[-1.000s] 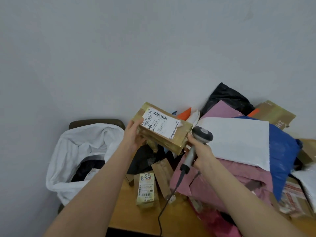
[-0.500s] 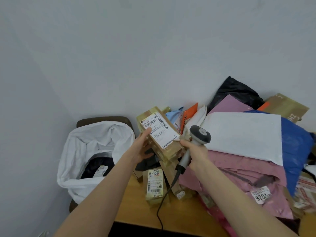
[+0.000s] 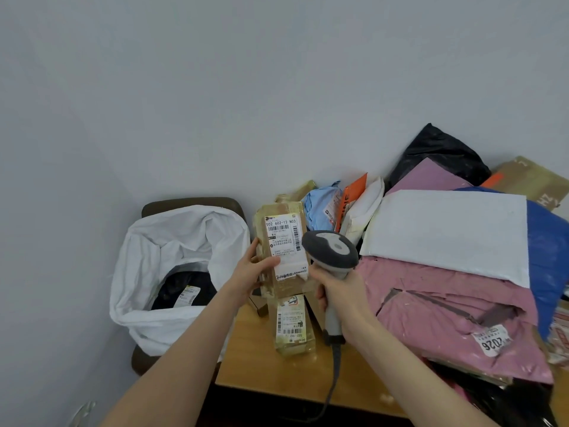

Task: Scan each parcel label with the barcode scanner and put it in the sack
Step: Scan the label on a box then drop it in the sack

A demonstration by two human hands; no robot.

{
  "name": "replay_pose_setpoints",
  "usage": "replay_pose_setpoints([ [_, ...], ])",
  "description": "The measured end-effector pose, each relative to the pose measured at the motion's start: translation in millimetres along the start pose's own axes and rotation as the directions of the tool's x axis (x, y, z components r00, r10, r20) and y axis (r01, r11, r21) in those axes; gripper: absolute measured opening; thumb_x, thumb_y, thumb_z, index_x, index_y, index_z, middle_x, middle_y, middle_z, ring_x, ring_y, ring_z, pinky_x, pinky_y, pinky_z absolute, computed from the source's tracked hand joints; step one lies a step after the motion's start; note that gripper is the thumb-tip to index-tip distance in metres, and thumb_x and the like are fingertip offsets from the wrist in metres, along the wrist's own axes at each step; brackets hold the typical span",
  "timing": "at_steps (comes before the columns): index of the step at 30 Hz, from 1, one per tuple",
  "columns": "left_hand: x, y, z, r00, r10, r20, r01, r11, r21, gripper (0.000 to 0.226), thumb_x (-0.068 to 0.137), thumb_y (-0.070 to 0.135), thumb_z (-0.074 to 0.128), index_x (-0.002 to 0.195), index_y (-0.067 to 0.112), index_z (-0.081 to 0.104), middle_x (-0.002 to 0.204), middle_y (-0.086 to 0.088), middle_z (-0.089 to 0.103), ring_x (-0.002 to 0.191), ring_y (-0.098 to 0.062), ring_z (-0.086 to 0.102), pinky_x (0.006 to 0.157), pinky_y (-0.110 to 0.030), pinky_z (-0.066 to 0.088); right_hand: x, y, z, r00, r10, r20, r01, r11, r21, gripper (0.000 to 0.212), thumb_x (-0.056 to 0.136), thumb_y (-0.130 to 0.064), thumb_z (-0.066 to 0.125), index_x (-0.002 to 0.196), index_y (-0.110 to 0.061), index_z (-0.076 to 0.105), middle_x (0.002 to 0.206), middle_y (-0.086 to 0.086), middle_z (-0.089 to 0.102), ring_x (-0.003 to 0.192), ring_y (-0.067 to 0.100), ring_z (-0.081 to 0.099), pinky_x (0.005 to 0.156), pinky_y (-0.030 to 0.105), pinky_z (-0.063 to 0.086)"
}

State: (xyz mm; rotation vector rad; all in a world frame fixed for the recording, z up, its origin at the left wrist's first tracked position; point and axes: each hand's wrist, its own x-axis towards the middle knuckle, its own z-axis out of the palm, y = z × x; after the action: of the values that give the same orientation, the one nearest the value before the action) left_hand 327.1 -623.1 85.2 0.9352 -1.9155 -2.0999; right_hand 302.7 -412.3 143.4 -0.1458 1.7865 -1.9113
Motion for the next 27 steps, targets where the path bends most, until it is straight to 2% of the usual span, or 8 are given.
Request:
replay_pose_setpoints([
  [4,7.2,-14.3,-4.8,0.999,-0.035,-0.013,0.036,0.998,0.052,0.092,0.076,0.027,0.079,0.151,0.028,0.024,0.131,-0.005,0.056,0.114,-0.023,0.057,0.098,-0.048,0.047,-7.4,2.9,7.6,0.998,0.048,0.027,-0.048,0.999,-0.005,0.014,0.084,-0.013,0.07,0.079,-0.002,0.064,0.048,0.004,0.057,0.04,0.014,0.047,0.046,0.026,0.041],
  [6,9.2,-18.2,-7.0,0.999,-0.048,-0.026,0.049,0.997,0.061,0.094,0.075,0.03,0.08,0.15,0.023,0.025,0.133,-0.006,0.055,0.115,-0.023,0.056,0.101,-0.051,0.045,-9.4,4.7,9.3,0.998,0.059,0.038,-0.059,0.998,-0.003,0.014,0.084,-0.012,0.069,0.081,0.0,0.063,0.049,0.005,0.057,0.039,0.014,0.046,0.044,0.026,0.041],
  [9,9.4,-22.0,-8.0,0.998,-0.058,-0.035,0.06,0.997,0.058,0.092,0.074,0.031,0.08,0.149,0.022,0.027,0.132,-0.006,0.056,0.114,-0.023,0.057,0.097,-0.049,0.048,-10.9,6.7,10.3,0.995,0.089,0.053,-0.088,0.996,-0.007,0.016,0.086,-0.012,0.068,0.076,0.0,0.062,0.049,0.006,0.056,0.04,0.016,0.046,0.045,0.026,0.041],
  [13,7.3,-25.7,-6.5,0.997,-0.054,-0.055,0.057,0.997,0.059,0.087,0.077,0.027,0.078,0.148,0.021,0.029,0.131,-0.005,0.057,0.108,-0.018,0.059,0.079,-0.037,0.051,-11.9,5.4,9.7,0.994,0.096,0.059,-0.096,0.995,0.008,0.014,0.085,-0.011,0.067,0.078,0.001,0.062,0.05,0.007,0.056,0.041,0.018,0.045,0.044,0.026,0.04],
  [18,6.2,-29.1,-4.7,0.995,-0.06,-0.076,0.065,0.996,0.06,0.086,0.078,0.025,0.077,0.149,0.021,0.028,0.132,-0.005,0.056,0.104,-0.015,0.057,0.073,-0.033,0.048,-12.3,5.2,8.5,0.991,0.108,0.074,-0.108,0.994,0.0,0.016,0.086,-0.01,0.066,0.073,-0.002,0.061,0.049,0.006,0.055,0.039,0.018,0.044,0.044,0.024,0.04],
  [23,6.0,-33.5,-4.8,0.994,-0.065,-0.088,0.07,0.996,0.061,0.084,0.079,0.025,0.077,0.148,0.022,0.029,0.132,-0.004,0.057,0.102,-0.014,0.058,0.079,-0.037,0.048,-14.6,7.1,3.4,0.989,0.117,0.092,-0.117,0.993,-0.014,0.02,0.085,-0.01,0.066,0.068,-0.002,0.059,0.05,0.007,0.054,0.04,0.017,0.044,0.043,0.024,0.041],
  [27,2.4,-34.3,-4.1,0.992,-0.064,-0.111,0.07,0.997,0.046,0.082,0.077,0.027,0.078,0.146,0.023,0.033,0.128,-0.004,0.06,0.109,-0.02,0.058,0.081,-0.039,0.049,-13.6,4.1,2.4,0.989,0.092,0.119,-0.092,0.996,-0.008,0.018,0.086,-0.012,0.066,0.071,-0.003,0.059,0.051,0.005,0.055,0.04,0.015,0.045,0.046,0.025,0.042],
])
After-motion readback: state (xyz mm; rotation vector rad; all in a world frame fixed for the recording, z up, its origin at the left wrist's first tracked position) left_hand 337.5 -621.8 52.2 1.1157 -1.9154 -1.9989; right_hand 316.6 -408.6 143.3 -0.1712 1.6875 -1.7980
